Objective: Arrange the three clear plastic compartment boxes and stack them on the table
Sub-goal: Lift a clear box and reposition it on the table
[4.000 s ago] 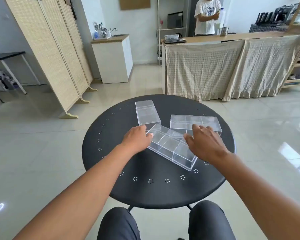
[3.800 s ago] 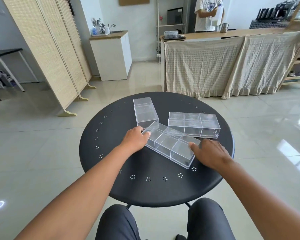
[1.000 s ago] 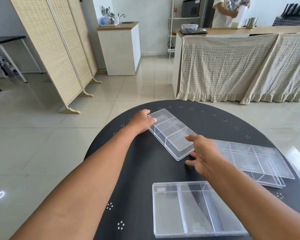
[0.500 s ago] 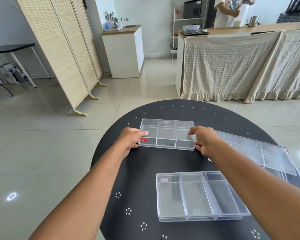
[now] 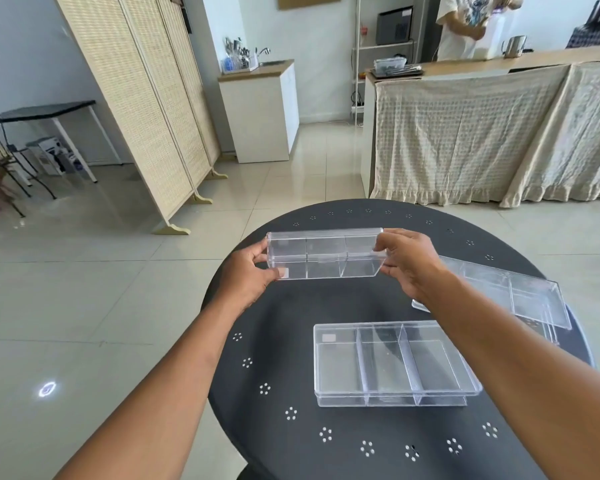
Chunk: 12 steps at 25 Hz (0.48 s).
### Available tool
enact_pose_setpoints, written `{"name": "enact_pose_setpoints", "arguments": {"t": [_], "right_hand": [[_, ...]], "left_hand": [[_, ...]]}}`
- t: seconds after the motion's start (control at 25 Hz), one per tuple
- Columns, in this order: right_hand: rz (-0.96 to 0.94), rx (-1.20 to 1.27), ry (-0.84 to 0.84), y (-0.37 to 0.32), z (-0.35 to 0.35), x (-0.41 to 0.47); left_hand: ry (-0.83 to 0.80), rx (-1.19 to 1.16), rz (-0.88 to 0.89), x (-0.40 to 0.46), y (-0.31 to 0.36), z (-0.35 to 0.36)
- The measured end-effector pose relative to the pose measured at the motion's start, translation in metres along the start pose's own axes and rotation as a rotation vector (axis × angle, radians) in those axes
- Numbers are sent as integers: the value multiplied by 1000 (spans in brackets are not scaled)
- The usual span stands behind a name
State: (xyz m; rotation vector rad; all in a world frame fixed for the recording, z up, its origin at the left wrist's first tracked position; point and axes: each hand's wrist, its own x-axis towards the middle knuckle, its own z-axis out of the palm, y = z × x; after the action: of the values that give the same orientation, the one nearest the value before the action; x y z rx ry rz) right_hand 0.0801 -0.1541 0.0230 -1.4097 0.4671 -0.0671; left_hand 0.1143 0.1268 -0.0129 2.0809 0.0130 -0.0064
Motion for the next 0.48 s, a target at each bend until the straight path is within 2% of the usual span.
{"name": "enact_pose_setpoints", "arguments": {"t": [0.16,0.28,0.48], "right_hand": [[-23,-30,94,23,0,3],[-60,-95,141,33,-1,2],[-73,-291,125,45,1,1]], "left_hand": [[-84,-164,-35,-24,1,12],[-24,-314,-115,-33,-3,15],[60,-285,-140,-42,-9,22]]}}
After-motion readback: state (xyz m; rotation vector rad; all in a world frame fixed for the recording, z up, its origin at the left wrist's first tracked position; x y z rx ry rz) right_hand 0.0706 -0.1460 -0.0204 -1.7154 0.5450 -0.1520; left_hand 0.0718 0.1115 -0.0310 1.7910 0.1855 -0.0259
